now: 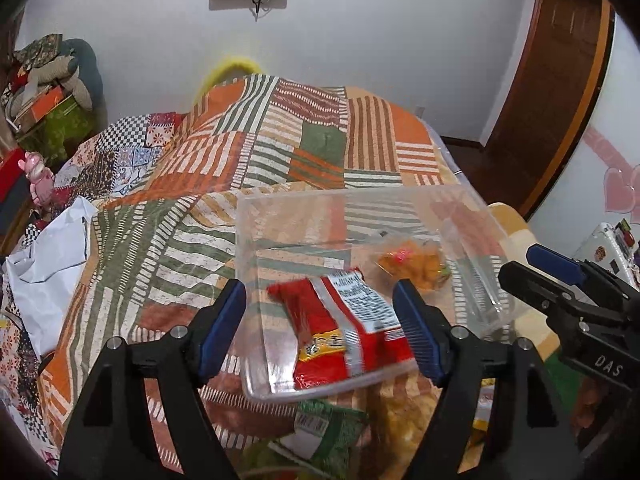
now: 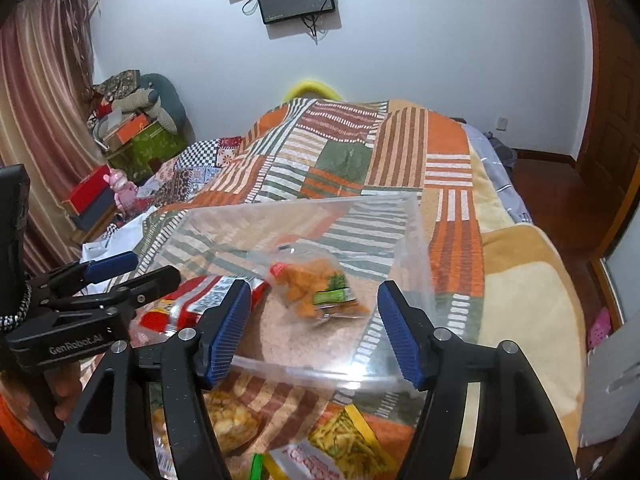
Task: Organize snacks
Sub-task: 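Drop the red bag in the box with the left while the right drops the puffs, then grasp the blue cookie bag with the left while the right grasps the gold-striped biscuit pack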
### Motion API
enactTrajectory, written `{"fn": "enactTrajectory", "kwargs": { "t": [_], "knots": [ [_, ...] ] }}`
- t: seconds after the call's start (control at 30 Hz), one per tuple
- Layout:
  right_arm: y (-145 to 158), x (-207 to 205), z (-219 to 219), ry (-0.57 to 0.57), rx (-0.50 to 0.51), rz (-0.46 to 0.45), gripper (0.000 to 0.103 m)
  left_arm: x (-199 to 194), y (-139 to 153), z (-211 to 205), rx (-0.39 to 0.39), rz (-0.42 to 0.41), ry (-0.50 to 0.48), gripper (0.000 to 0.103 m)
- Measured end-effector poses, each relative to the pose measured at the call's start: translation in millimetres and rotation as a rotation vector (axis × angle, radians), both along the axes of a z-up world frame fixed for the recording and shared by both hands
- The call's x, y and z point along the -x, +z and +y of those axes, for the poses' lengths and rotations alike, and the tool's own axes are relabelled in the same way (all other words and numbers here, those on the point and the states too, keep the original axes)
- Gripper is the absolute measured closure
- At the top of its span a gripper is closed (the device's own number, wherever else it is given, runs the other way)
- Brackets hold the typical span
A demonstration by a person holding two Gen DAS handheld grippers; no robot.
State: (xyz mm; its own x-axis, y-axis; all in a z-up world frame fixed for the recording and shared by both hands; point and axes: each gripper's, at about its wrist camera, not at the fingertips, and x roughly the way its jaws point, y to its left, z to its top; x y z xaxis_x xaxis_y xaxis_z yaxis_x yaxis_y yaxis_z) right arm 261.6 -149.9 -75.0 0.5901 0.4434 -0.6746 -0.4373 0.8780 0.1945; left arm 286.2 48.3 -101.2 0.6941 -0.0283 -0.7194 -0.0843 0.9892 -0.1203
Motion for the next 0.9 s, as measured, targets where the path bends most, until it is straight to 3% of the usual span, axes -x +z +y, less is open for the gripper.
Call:
{"fn": "enactTrajectory", "kwargs": {
  "t": [0.43, 0.67, 0.9],
  "knots": [
    [25, 49, -35, -0.022, 0.011, -0.076, 0.034, 73, 31, 7, -0.033, -0.051, -0.018, 0.017],
    [19, 76, -52, -0.027, 0.051, -0.076, 0.032, 108, 18, 10, -0.049, -0.015, -0.015, 0.013],
    [-3, 100, -68, -0.041, 0.073, -0.011, 0.031, 139, -13, 7, -0.044, 0.064, -0.015, 0.012]
  ]
}}
